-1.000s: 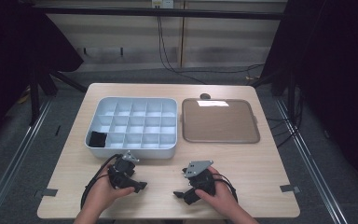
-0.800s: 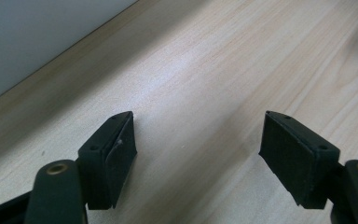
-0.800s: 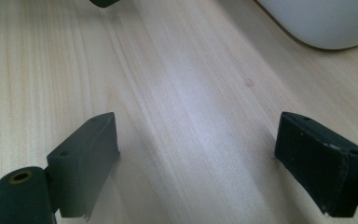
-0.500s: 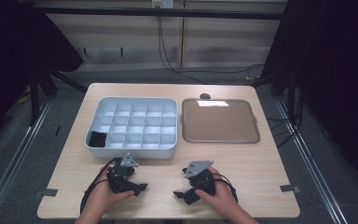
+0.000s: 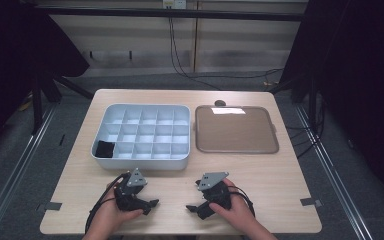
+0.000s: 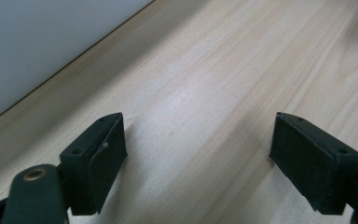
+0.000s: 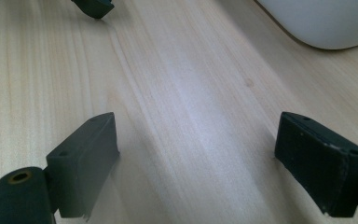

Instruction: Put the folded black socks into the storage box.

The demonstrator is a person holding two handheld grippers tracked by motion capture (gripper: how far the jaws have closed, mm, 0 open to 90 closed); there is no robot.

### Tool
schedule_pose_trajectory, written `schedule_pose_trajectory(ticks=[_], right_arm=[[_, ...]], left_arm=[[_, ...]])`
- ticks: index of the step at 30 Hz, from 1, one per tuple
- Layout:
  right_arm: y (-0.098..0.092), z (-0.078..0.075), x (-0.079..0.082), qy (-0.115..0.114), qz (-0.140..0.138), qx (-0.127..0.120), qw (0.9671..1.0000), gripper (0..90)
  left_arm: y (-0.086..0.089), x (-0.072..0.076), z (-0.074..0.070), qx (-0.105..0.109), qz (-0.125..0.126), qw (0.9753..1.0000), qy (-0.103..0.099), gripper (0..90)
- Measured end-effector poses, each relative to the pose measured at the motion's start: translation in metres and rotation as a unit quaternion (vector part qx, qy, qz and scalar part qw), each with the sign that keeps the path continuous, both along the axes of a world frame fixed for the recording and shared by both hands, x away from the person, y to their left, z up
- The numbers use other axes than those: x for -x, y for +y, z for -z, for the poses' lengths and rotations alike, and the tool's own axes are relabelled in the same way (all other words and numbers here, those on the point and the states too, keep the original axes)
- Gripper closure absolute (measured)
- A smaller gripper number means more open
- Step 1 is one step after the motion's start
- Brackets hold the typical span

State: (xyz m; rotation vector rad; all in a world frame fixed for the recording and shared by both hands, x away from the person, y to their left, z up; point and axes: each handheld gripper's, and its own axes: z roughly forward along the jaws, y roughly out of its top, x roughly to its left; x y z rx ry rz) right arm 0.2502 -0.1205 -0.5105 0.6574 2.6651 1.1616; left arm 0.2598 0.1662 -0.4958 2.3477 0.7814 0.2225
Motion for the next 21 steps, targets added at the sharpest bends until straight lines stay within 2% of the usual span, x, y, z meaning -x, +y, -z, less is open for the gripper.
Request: schedule_pose_trajectory(ticks=[10,21], right_arm=[[0.0000,0.0000,0.0000,-0.001,0.000,0.000,1.0000,12.7],[0.0000,0.0000,0.0000,-0.001,0.000,0.000,1.0000,12.7]], left_arm=[[0.0023,0.0040,0.0037,0.010,0.001,0.9998,-0.019,15.3],[0.0044,0.0065,0.0069,0.025,-0.001,0.9993,-0.030,14.3]])
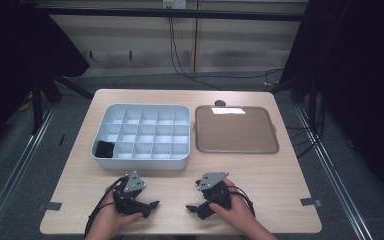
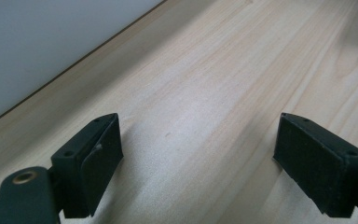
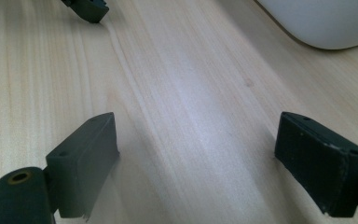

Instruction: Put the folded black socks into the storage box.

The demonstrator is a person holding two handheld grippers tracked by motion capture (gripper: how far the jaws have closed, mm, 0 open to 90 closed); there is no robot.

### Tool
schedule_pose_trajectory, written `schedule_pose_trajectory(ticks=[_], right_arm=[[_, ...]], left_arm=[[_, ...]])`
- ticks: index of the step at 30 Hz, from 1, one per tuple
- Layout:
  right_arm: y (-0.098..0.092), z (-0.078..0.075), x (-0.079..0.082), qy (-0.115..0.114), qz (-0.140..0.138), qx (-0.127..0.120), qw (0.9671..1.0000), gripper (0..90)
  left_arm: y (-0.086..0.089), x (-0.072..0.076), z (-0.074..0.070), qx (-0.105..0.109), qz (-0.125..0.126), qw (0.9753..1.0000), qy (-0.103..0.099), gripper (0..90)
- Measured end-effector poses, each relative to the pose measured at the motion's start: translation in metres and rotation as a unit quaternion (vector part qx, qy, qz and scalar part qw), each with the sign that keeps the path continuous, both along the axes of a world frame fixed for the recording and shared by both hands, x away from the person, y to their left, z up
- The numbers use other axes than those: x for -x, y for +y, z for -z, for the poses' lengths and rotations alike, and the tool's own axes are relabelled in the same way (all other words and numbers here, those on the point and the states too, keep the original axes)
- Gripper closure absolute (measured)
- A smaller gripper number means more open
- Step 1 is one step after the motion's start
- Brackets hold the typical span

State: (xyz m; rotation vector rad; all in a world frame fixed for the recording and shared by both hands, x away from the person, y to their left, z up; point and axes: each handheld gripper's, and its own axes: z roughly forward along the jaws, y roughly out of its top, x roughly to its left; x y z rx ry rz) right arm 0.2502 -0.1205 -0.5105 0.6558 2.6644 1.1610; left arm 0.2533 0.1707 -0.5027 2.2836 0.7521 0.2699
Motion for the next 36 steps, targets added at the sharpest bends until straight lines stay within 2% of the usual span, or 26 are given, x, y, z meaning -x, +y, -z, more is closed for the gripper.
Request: schedule_pose_trajectory(ticks=[18,36], right_arm=[[0.0000,0.0000,0.0000,0.000,0.000,0.000,1.0000,12.7],[0.0000,0.0000,0.0000,0.000,0.000,0.000,1.0000,12.6]], left_arm=[[-0.0021,0.0015,0.0053,0.015,0.000,0.9998,-0.010,6.9],[-0.0023,0.0014,0.0052,0.014,0.000,0.9999,-0.008,6.3]])
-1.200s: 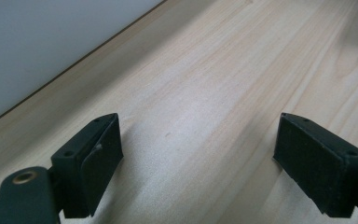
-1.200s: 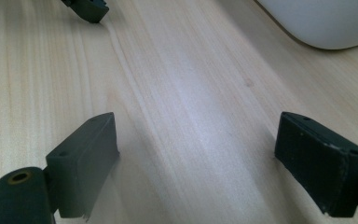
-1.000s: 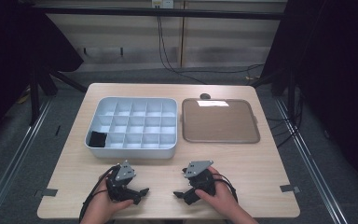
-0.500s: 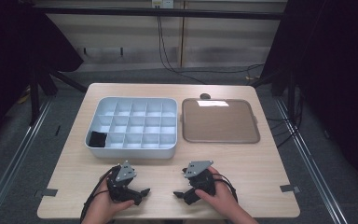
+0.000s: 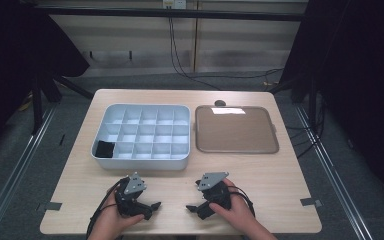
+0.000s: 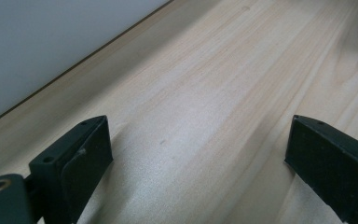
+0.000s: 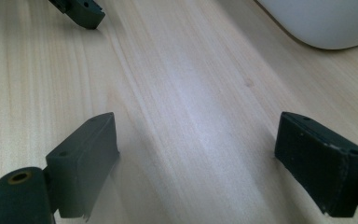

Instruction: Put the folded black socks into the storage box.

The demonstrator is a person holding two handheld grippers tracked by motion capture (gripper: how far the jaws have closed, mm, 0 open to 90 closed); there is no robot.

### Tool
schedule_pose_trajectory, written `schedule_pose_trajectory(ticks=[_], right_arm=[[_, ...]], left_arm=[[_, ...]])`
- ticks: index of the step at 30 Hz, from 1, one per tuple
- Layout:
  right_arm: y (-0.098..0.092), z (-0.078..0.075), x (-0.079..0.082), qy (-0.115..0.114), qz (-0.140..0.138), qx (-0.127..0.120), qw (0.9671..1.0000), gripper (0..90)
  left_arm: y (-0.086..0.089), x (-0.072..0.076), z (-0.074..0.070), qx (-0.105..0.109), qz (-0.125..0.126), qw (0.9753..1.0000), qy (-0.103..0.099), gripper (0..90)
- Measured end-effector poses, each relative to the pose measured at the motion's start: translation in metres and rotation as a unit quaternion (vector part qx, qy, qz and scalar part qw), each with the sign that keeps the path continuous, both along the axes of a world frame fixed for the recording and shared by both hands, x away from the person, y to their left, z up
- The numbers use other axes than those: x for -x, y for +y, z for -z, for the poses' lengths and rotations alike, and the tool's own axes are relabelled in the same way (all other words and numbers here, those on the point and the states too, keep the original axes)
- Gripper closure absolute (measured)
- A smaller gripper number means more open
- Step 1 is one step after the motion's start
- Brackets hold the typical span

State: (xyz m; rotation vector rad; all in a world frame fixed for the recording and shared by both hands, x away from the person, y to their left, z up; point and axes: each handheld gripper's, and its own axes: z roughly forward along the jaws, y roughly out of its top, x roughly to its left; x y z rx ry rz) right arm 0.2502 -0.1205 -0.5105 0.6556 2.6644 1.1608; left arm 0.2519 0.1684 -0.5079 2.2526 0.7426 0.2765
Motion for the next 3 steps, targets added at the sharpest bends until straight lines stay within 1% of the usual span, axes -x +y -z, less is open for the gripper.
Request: schedule_pose_trajectory(ticks=[3], right_arm=[[0.0000,0.0000,0.0000,0.000,0.000,0.000,1.0000,12.6]], left_arm=[[-0.0001,-0.0001,-0.0001,-0.001,0.001,1.0000,-0.002,6.0]])
